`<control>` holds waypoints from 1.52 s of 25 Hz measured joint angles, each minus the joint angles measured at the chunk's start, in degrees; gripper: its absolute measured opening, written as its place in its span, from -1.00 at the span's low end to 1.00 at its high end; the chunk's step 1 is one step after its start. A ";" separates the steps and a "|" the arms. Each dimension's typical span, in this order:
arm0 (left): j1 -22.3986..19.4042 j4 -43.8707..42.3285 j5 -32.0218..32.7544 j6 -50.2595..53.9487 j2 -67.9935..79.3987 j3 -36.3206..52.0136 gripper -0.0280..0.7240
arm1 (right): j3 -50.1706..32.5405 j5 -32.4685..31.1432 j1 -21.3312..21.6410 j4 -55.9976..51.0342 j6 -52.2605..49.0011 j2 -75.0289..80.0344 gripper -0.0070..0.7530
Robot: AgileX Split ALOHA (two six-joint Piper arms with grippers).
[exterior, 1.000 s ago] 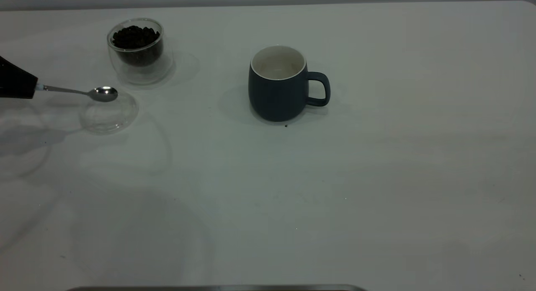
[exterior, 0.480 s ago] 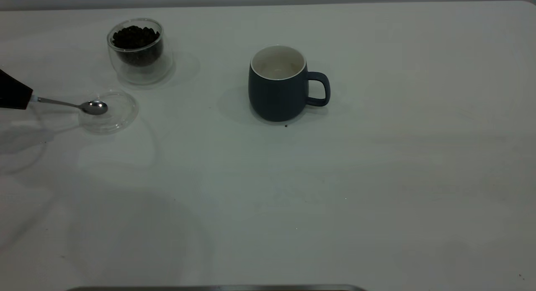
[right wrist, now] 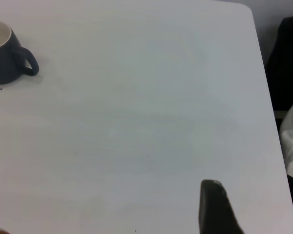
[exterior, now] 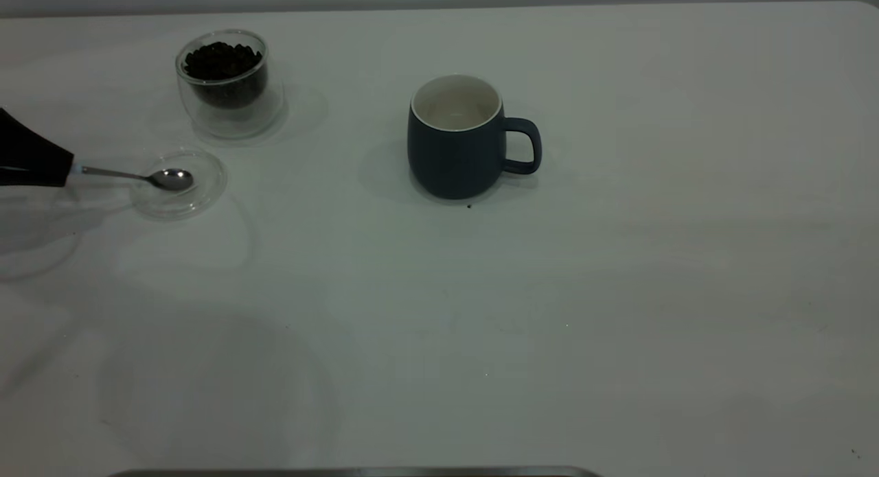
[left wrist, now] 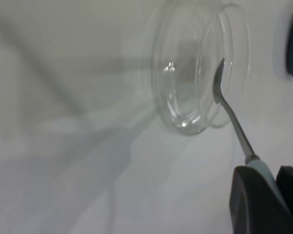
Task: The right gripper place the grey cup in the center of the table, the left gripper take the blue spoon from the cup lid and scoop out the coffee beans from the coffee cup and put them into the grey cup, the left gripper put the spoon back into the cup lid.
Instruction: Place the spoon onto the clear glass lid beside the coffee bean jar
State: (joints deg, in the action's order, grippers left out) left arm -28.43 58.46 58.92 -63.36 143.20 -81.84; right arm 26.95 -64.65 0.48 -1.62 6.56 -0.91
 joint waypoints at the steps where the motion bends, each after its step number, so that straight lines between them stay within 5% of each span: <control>1: 0.33 0.72 0.00 -0.06 0.00 0.00 -0.61 | 0.00 0.00 0.00 0.00 0.00 0.00 -0.03; 26: 4.98 5.69 -2.97 -0.96 3.20 0.00 -0.47 | 0.00 0.00 0.00 0.00 0.00 0.00 -0.03; 38: 4.98 5.99 -2.96 -2.25 4.01 0.00 0.27 | 0.00 0.00 0.00 0.00 0.00 0.00 -0.03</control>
State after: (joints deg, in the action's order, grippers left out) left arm -23.45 64.46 55.96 -65.61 147.21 -81.84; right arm 26.95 -64.65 0.48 -1.62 6.56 -0.91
